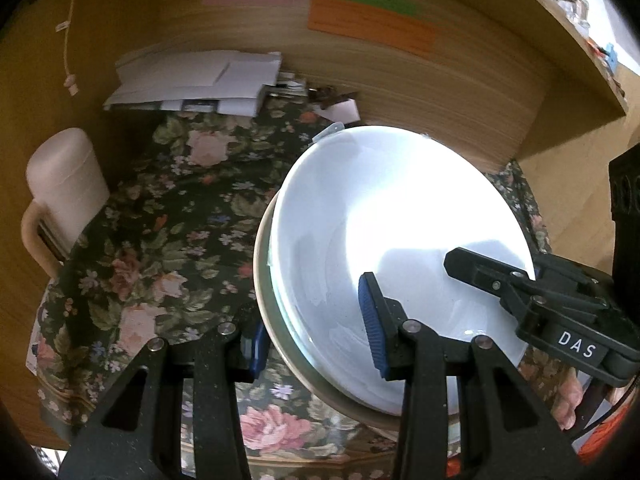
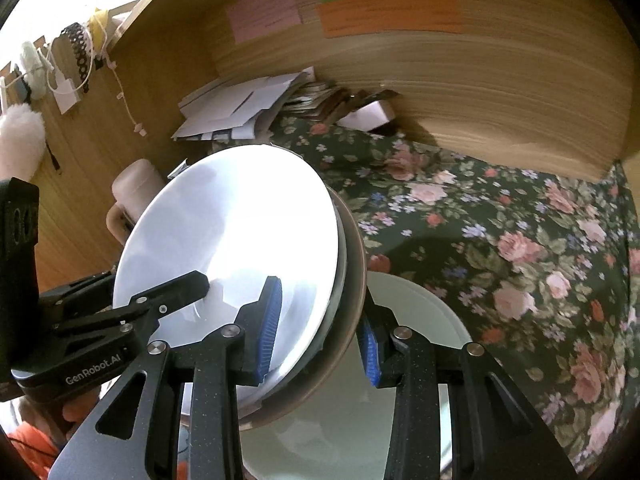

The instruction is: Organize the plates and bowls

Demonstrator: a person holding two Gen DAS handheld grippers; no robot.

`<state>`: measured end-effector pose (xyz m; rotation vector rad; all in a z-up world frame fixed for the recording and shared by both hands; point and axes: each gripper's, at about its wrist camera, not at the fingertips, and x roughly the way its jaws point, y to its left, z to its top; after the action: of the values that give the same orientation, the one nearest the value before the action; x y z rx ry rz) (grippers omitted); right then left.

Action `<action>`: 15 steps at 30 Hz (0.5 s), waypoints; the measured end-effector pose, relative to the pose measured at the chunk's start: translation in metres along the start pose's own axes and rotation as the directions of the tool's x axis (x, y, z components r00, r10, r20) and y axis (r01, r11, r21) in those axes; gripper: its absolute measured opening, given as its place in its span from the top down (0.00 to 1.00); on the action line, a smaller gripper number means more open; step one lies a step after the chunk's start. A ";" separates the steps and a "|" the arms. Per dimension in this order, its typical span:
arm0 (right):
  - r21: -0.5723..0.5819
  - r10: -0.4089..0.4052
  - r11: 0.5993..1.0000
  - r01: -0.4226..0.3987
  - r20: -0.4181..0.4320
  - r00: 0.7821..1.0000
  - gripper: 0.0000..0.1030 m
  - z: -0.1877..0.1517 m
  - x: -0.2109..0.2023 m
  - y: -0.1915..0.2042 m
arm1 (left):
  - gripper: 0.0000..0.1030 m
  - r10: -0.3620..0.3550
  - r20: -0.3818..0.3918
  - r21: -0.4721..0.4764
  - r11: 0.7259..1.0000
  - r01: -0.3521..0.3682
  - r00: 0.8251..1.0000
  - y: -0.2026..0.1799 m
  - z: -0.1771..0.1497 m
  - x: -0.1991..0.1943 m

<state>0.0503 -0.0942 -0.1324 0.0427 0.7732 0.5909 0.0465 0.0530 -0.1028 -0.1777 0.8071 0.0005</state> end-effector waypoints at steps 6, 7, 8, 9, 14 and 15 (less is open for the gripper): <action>0.035 -0.017 0.999 0.017 0.000 1.000 0.69 -0.011 -0.010 -0.015 | 0.61 -0.023 -0.019 0.025 0.999 0.023 1.000 -0.017 -0.006 0.006; 0.041 -0.019 0.999 0.019 -0.001 1.000 0.69 -0.013 -0.011 -0.017 | 0.61 -0.026 -0.022 0.030 0.999 0.027 0.999 -0.020 -0.008 0.006; 0.046 -0.021 0.999 0.021 -0.002 1.000 0.69 -0.015 -0.012 -0.019 | 0.61 -0.028 -0.025 0.034 0.999 0.029 0.999 -0.023 -0.009 0.007; 0.051 -0.022 0.998 0.023 -0.004 1.000 0.69 -0.017 -0.013 -0.022 | 0.61 -0.031 -0.029 0.039 0.999 0.032 0.999 -0.025 -0.010 0.008; 0.075 -0.033 0.997 0.034 -0.014 0.999 0.69 -0.025 -0.014 -0.032 | 0.61 -0.041 -0.047 0.056 0.997 0.044 0.998 -0.035 -0.015 0.013; 0.080 -0.034 0.996 0.035 -0.017 0.999 0.69 -0.026 -0.014 -0.034 | 0.61 -0.043 -0.051 0.058 0.997 0.046 0.998 -0.036 -0.016 0.014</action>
<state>0.0416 -0.1341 -0.1503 0.0987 0.8112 0.5280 0.0474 0.0140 -0.1176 -0.1398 0.8518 -0.0696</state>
